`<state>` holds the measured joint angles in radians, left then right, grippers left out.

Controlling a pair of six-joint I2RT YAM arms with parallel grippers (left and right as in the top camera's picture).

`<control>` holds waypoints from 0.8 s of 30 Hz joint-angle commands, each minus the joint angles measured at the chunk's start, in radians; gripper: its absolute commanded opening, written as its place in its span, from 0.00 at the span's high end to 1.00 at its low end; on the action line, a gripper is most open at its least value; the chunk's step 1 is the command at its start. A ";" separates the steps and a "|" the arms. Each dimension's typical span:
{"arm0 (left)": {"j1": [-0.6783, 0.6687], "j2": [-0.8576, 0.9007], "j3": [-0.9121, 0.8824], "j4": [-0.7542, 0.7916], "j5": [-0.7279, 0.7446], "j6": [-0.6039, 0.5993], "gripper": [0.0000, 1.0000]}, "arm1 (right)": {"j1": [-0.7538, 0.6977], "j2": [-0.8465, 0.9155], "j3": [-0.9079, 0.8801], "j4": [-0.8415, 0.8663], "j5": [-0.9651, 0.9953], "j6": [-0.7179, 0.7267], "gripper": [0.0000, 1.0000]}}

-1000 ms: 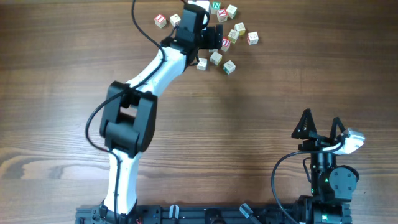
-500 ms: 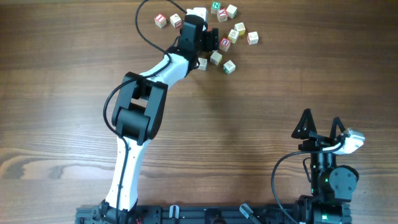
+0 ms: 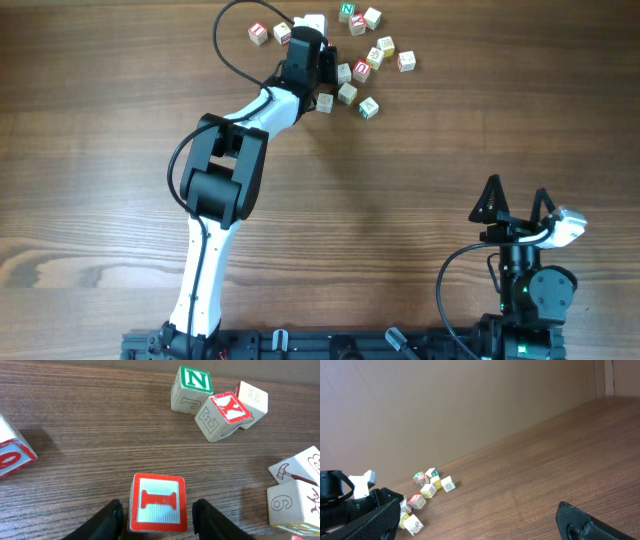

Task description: Form a circle

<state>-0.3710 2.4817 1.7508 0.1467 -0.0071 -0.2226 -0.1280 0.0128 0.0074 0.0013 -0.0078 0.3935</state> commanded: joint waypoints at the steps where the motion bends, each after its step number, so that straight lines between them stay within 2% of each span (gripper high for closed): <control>1: 0.003 -0.031 0.018 -0.007 -0.013 0.009 0.62 | -0.003 -0.005 -0.002 0.005 -0.016 -0.016 0.00; 5: 0.004 -0.103 0.018 -0.024 -0.014 0.010 0.64 | -0.003 -0.005 -0.002 0.004 -0.016 -0.016 0.00; 12: 0.010 -0.273 0.018 -0.138 -0.037 0.039 0.63 | -0.003 -0.005 -0.002 0.004 -0.016 -0.016 0.00; 14: 0.009 -0.356 0.018 -0.241 -0.072 0.039 0.63 | -0.003 -0.005 -0.002 0.004 -0.016 -0.016 0.00; 18: 0.003 -0.526 0.018 -0.547 -0.073 0.030 0.63 | -0.003 -0.005 -0.002 0.004 -0.016 -0.016 0.00; 24: -0.042 -0.678 0.018 -1.044 -0.073 -0.177 0.66 | -0.003 -0.005 -0.002 0.004 -0.016 -0.016 0.00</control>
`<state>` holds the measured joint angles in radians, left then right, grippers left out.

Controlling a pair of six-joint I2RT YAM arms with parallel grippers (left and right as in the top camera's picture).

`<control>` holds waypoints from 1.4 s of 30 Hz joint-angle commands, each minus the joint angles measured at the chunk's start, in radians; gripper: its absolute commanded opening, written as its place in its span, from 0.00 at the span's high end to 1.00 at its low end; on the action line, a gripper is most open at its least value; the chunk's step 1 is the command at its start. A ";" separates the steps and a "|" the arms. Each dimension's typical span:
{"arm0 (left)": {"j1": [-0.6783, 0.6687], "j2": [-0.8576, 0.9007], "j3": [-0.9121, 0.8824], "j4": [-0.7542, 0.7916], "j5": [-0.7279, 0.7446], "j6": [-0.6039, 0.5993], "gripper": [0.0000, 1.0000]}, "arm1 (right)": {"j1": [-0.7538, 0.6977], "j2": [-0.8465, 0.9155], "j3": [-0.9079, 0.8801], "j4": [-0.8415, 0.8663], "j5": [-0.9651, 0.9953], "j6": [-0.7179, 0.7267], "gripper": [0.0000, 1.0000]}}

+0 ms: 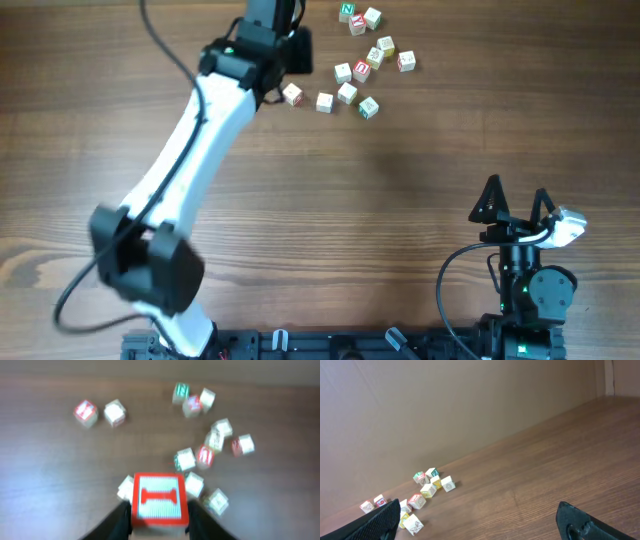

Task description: Form a circle

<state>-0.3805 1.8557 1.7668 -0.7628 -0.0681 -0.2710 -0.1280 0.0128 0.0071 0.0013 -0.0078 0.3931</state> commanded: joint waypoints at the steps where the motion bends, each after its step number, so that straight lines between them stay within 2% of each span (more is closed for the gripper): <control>1: -0.046 -0.052 0.001 -0.196 -0.012 -0.171 0.66 | -0.003 -0.005 -0.002 0.004 -0.016 -0.015 0.00; 3: -0.080 -0.043 -0.029 -0.233 -0.012 -0.235 0.66 | -0.003 -0.005 -0.002 0.005 -0.016 -0.015 0.00; 5: -0.117 -0.036 -0.091 -0.184 -0.012 -0.276 0.64 | -0.003 -0.005 -0.002 0.004 -0.016 -0.016 0.00; 9: -0.183 -0.034 -0.285 0.006 -0.018 -0.353 0.58 | -0.003 -0.005 -0.002 0.004 -0.016 -0.015 0.00; 12: -0.211 -0.034 -0.465 0.210 -0.077 -0.423 0.58 | -0.003 -0.005 -0.002 0.004 -0.016 -0.016 0.00; 16: -0.220 -0.033 -0.632 0.467 -0.090 -0.426 0.59 | -0.003 -0.005 -0.002 0.004 -0.016 -0.016 0.00; 20: -0.220 -0.033 -0.669 0.528 -0.090 -0.425 0.59 | -0.003 -0.005 -0.002 0.004 -0.016 -0.015 0.00; 21: -0.220 -0.034 -0.669 0.548 -0.090 -0.425 0.57 | -0.003 -0.005 -0.002 0.004 -0.016 -0.016 0.00; 24: -0.220 -0.034 -0.669 0.633 -0.086 -0.409 0.39 | -0.003 -0.005 -0.002 0.004 -0.016 -0.015 0.00; 25: -0.220 -0.034 -0.669 0.677 -0.079 -0.383 0.32 | -0.003 -0.005 -0.002 0.004 -0.016 -0.016 0.00; 28: -0.220 -0.033 -0.669 0.771 -0.048 -0.292 0.23 | -0.003 -0.005 -0.002 0.004 -0.016 -0.016 0.00; 31: -0.220 -0.011 -0.669 0.844 -0.036 -0.183 0.22 | -0.003 -0.005 -0.002 0.004 -0.016 -0.016 0.00; 32: -0.220 0.006 -0.669 0.875 -0.008 -0.082 0.21 | -0.003 -0.005 -0.002 0.004 -0.016 -0.015 0.00; 33: -0.220 0.040 -0.669 0.907 0.025 0.081 0.15 | -0.003 -0.005 -0.002 0.004 -0.016 -0.016 0.00; 35: -0.219 0.088 -0.669 0.925 0.034 0.269 0.10 | -0.003 -0.005 -0.002 0.004 -0.016 -0.016 0.00; 37: -0.217 0.140 -0.669 0.935 0.034 0.380 0.09 | -0.003 -0.005 -0.002 0.004 -0.016 -0.015 0.00; 42: -0.216 0.206 -0.669 1.007 0.086 0.403 0.08 | -0.003 -0.005 -0.002 0.004 -0.016 -0.016 0.00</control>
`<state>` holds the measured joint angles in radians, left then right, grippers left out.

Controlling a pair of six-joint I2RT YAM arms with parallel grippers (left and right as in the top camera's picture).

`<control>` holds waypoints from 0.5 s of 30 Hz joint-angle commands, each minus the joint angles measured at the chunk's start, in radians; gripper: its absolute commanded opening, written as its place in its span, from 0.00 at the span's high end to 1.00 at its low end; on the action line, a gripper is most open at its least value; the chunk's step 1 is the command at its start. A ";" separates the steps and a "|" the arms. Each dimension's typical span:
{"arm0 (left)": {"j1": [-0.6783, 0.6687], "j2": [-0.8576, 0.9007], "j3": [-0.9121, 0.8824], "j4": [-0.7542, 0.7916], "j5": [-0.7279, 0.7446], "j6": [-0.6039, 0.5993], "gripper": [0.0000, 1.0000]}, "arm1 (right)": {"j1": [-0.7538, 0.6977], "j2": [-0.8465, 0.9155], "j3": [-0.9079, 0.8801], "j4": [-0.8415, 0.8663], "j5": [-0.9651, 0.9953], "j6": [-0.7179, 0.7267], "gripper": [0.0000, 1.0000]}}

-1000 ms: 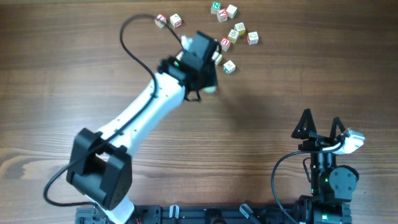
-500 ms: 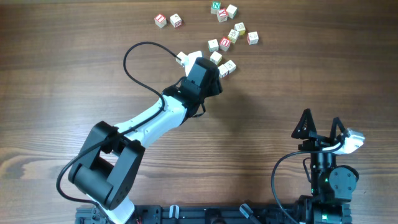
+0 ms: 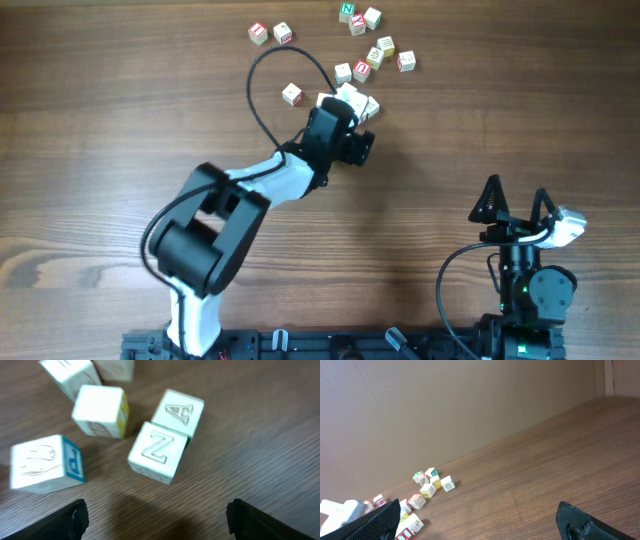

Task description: Form a circle

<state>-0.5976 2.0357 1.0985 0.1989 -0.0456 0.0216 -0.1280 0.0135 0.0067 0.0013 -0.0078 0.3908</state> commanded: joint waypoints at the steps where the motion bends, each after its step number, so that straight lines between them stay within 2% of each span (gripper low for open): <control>1: 0.002 0.032 0.000 0.068 0.082 0.110 0.08 | -0.003 -0.006 -0.002 0.005 -0.016 -0.013 0.00; 11: 0.054 0.131 0.001 0.191 0.147 0.109 0.12 | -0.003 -0.006 -0.002 0.004 -0.016 -0.013 0.00; 13: 0.062 0.138 0.001 0.206 0.192 0.109 0.20 | -0.003 -0.006 -0.002 0.004 -0.016 -0.013 0.00; 15: 0.064 0.138 0.001 0.206 0.198 0.109 0.34 | -0.003 -0.006 -0.002 0.004 -0.016 -0.013 0.00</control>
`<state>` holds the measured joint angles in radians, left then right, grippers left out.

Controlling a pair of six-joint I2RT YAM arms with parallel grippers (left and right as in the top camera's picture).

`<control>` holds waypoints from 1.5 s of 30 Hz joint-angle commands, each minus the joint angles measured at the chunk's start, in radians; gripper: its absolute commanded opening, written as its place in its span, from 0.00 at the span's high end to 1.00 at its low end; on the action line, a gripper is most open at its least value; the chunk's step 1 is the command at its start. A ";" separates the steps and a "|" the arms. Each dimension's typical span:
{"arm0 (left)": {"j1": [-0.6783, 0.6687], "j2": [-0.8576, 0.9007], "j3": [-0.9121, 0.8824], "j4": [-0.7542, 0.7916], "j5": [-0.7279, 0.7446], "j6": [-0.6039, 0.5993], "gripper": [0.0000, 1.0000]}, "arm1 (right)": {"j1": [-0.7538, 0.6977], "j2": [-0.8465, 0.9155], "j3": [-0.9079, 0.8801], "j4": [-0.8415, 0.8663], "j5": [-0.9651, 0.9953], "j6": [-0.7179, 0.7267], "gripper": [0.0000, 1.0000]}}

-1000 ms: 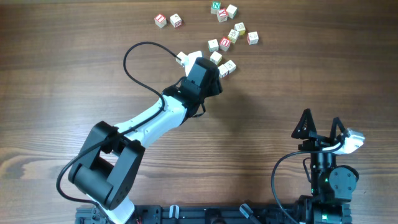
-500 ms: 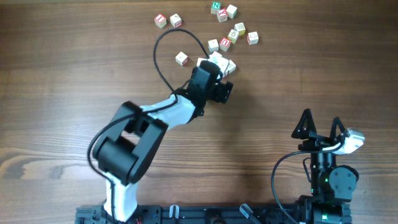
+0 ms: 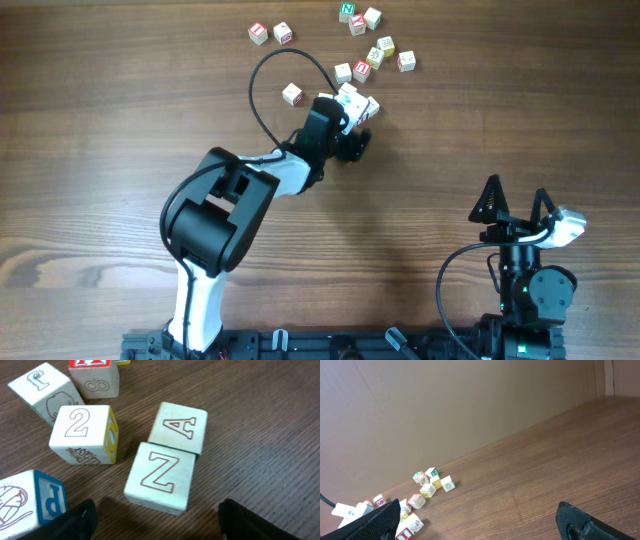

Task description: Form a circle

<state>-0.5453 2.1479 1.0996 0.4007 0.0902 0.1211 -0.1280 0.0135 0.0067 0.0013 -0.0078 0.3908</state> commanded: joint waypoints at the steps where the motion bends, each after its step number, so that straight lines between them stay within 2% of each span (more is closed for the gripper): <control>1: 0.012 0.025 0.000 0.005 0.063 0.006 0.43 | -0.003 -0.006 -0.002 0.004 -0.016 -0.013 0.00; 2: 0.011 0.025 0.000 0.005 0.063 0.006 0.54 | -0.003 -0.006 -0.002 0.005 -0.016 -0.013 0.00; 3: 0.011 0.021 0.000 0.004 0.063 0.005 0.60 | -0.003 -0.006 -0.002 0.004 -0.016 -0.013 0.00; 11: 0.011 -0.126 0.000 -0.063 0.062 0.001 0.65 | -0.003 -0.006 -0.002 0.004 -0.016 -0.013 0.00; 15: 0.011 -0.203 0.000 -0.149 0.062 -0.006 0.64 | -0.003 -0.006 -0.002 0.004 -0.016 -0.013 0.00; 16: 0.011 -0.205 0.000 -0.151 0.062 -0.006 0.54 | -0.003 -0.006 -0.002 0.004 -0.016 -0.013 0.00; 18: 0.011 -0.200 0.000 -0.143 0.062 -0.005 0.20 | -0.003 -0.006 -0.002 0.004 -0.016 -0.013 0.00; 19: 0.011 -0.192 0.000 -0.134 0.065 -0.005 0.09 | -0.003 -0.006 -0.002 0.004 -0.016 -0.013 0.00; 21: 0.011 -0.169 0.000 -0.104 0.095 0.021 0.04 | -0.003 -0.006 -0.002 0.004 -0.016 -0.013 0.00; 25: 0.011 -0.103 0.000 -0.011 0.129 0.037 0.04 | -0.003 -0.006 -0.002 0.004 -0.016 -0.013 0.01; 31: 0.013 -0.026 0.008 0.074 0.130 0.063 0.09 | -0.003 -0.006 -0.002 0.004 -0.016 -0.013 0.00; 37: 0.026 0.056 0.110 0.082 0.131 0.066 0.11 | -0.003 -0.006 -0.002 0.004 -0.016 -0.013 0.00; 41: 0.040 0.091 0.153 0.064 0.213 0.056 0.21 | -0.003 -0.006 -0.002 0.004 -0.016 -0.013 0.00; 45: 0.042 0.091 0.153 -0.020 0.217 0.055 0.30 | -0.003 -0.006 -0.002 0.004 -0.016 -0.013 0.00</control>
<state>-0.5064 2.2131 1.2411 0.4419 0.2638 0.1772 -0.1280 0.0135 0.0067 0.0013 -0.0078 0.3908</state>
